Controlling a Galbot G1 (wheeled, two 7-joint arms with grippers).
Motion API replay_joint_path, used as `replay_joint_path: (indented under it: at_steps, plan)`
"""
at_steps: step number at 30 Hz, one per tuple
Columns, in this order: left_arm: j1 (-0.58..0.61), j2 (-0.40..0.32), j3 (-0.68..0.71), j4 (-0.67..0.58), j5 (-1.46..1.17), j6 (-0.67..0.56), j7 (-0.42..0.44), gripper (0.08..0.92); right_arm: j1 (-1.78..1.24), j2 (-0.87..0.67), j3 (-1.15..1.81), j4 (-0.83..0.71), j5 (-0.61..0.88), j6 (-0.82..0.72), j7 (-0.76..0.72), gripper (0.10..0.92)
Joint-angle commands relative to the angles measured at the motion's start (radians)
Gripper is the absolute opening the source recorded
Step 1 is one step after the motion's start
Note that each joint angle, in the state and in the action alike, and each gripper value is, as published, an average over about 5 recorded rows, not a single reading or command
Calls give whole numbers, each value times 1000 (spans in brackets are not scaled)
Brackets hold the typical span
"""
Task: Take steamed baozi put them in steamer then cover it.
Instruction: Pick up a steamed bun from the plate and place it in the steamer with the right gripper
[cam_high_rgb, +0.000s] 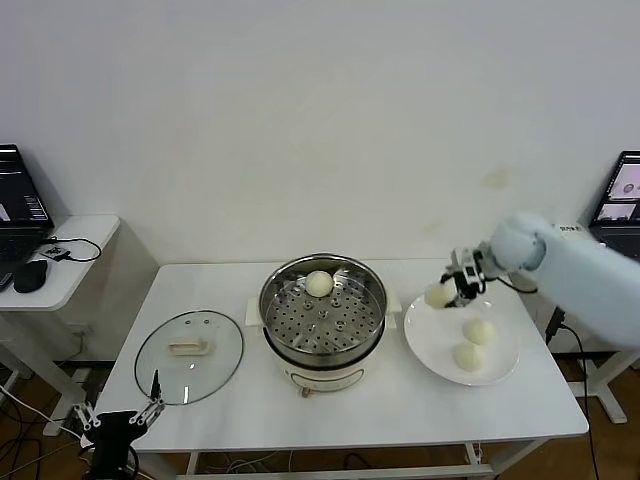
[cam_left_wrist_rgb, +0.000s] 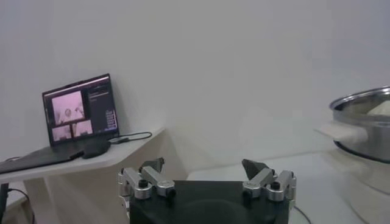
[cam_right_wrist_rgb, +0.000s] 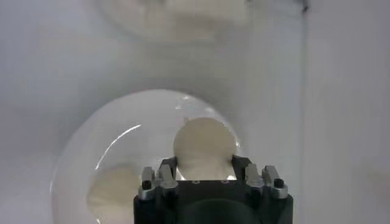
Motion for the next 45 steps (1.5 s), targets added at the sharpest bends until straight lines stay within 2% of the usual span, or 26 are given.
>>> replay_joint_path:
  at_steps: [1, 8, 24, 33, 45]
  plan:
    - [-5, 8, 5, -2, -3, 1, 0, 823, 355, 61, -212, 139, 262, -73, 32, 585]
    - [-11, 16, 4, -2, -10, 1, 0, 823, 327, 209, -230, 178, 419, -164, 132, 588]
    - [-18, -7, -19, 7, -11, 1, 4, 823, 40, 519, -193, 17, 394, -309, 251, 594]
    - [-23, -9, -29, 19, -13, -2, 2, 823, -45, 593, -178, -81, 354, -330, 266, 594]
    - [-37, -7, -29, 30, -13, -1, 3, 823, -76, 607, -165, -120, 329, -329, 276, 594]
